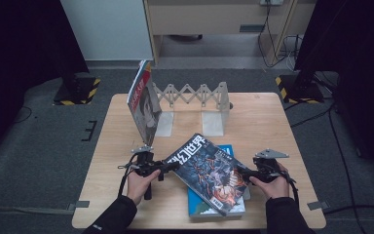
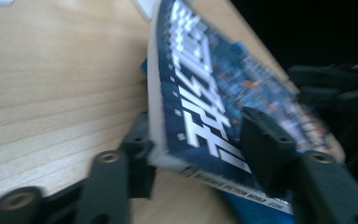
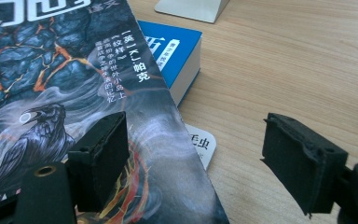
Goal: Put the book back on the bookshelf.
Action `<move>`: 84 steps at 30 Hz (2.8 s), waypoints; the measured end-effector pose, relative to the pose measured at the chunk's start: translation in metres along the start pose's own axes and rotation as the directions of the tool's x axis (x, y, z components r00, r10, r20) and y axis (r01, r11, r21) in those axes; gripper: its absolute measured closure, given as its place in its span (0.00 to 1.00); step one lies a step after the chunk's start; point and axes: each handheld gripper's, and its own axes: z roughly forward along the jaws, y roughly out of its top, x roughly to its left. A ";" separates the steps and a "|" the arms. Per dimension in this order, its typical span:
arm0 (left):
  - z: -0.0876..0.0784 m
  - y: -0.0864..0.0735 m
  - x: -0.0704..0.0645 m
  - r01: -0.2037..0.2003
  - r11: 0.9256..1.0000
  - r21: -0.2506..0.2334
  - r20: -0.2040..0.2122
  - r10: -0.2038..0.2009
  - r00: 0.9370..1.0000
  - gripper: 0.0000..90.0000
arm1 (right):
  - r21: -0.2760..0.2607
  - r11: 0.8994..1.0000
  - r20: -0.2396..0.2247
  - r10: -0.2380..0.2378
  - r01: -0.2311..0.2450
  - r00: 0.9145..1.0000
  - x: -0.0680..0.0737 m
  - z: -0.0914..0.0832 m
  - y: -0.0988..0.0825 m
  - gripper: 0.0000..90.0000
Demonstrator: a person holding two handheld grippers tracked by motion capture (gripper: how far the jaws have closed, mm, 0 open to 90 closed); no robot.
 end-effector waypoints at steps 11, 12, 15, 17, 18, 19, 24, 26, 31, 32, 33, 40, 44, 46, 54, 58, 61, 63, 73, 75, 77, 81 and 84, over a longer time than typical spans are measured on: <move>0.010 0.000 -0.006 0.039 0.997 0.065 0.065 -0.043 0.997 0.61 | -0.004 1.000 0.002 0.000 0.000 1.000 -0.001 0.000 -0.001 0.25; 0.012 0.000 -0.007 0.037 0.996 0.076 0.059 -0.041 0.997 0.62 | -0.005 1.000 0.002 0.000 0.000 1.000 -0.001 0.000 -0.001 0.25; 0.012 0.001 -0.005 0.062 0.995 0.082 0.068 -0.067 0.995 0.64 | -0.006 1.000 0.002 -0.003 0.003 1.000 -0.001 0.000 -0.001 0.25; 0.011 0.003 -0.005 0.084 0.993 0.080 0.077 -0.090 0.993 0.67 | -0.005 1.000 -0.002 0.002 -0.002 1.000 -0.001 0.000 -0.001 0.25; 0.011 0.004 -0.006 0.089 0.993 0.082 0.078 -0.095 0.992 0.68 | -0.006 1.000 -0.003 0.007 -0.007 1.000 -0.001 0.000 -0.001 0.25; 0.010 0.005 -0.007 0.097 0.992 0.086 0.076 -0.103 0.992 0.69 | -0.006 1.000 -0.005 0.011 -0.011 1.000 -0.001 0.000 -0.001 0.25; 0.008 0.011 -0.013 0.121 0.989 0.083 0.070 -0.127 0.989 0.73 | -0.007 1.000 -0.014 0.011 -0.011 1.000 -0.003 0.000 -0.001 0.25; 0.006 0.013 -0.016 0.121 0.989 0.081 0.065 -0.126 0.990 0.75 | -0.008 1.000 -0.018 0.011 -0.011 1.000 -0.003 0.000 -0.001 0.25; -0.003 0.020 -0.024 0.125 0.991 0.057 0.053 -0.128 0.990 0.77 | -0.003 1.000 -0.024 0.004 -0.004 1.000 -0.002 -0.001 0.000 0.27; -0.006 0.022 -0.025 0.123 0.991 0.051 0.052 -0.126 0.991 0.78 | -0.004 1.000 -0.019 0.001 -0.002 1.000 -0.003 -0.002 0.001 0.27; -0.008 0.023 -0.026 0.124 0.991 0.045 0.051 -0.126 0.991 0.79 | -0.008 1.000 -0.014 0.006 -0.006 1.000 -0.003 -0.002 0.001 0.27; -0.022 0.033 -0.031 0.120 0.993 0.004 0.042 -0.120 0.992 0.82 | -0.019 1.000 0.031 0.014 -0.014 0.999 -0.013 -0.007 0.000 0.26; -0.029 0.039 -0.038 0.099 0.995 -0.014 0.029 -0.099 0.995 0.83 | -0.024 0.999 0.053 0.024 -0.023 0.998 -0.019 -0.009 -0.001 0.24; -0.032 0.042 -0.041 0.089 0.996 -0.022 0.024 -0.089 0.996 0.83 | -0.017 1.000 0.061 0.021 -0.020 0.998 -0.022 -0.009 -0.002 0.25; -0.050 0.053 -0.051 0.099 0.992 -0.079 0.048 -0.095 0.994 0.88 | 0.004 0.999 0.114 0.032 -0.033 0.993 -0.036 -0.011 -0.008 0.23; -0.059 0.057 -0.054 0.101 0.989 -0.105 0.049 -0.096 0.994 0.89 | 0.030 0.999 0.138 0.041 -0.046 0.990 -0.044 -0.010 -0.012 0.23; -0.064 0.060 -0.055 0.105 0.987 -0.119 0.054 -0.100 0.994 0.90 | 0.044 0.998 0.148 0.047 -0.055 0.988 -0.049 -0.009 -0.016 0.23; -0.066 0.063 -0.057 0.099 0.987 -0.123 0.051 -0.093 0.994 0.90 | 0.048 0.997 0.151 0.055 -0.062 0.987 -0.051 -0.009 -0.017 0.23; -0.072 0.079 -0.067 0.057 0.992 -0.116 0.018 -0.055 0.998 0.91 | 0.081 0.995 0.169 0.038 -0.053 0.985 -0.059 -0.004 -0.024 0.22; -0.073 0.083 -0.070 0.046 0.992 -0.114 0.022 -0.044 0.999 0.91 | 0.088 0.995 0.172 0.039 -0.054 0.984 -0.061 -0.003 -0.025 0.22; -0.073 0.086 -0.075 0.030 0.993 -0.117 0.012 -0.029 1.000 0.91 | 0.097 0.994 0.176 0.037 -0.054 0.984 -0.063 -0.002 -0.026 0.21; -0.076 0.094 -0.082 -0.002 0.992 -0.129 0.002 0.002 1.000 0.91 | 0.099 0.994 0.180 0.028 -0.046 0.983 -0.065 -0.001 -0.028 0.18; -0.079 0.099 -0.087 -0.021 0.990 -0.139 -0.002 0.021 1.000 0.91 | 0.110 0.993 0.179 0.028 -0.048 0.983 -0.066 0.001 -0.029 0.17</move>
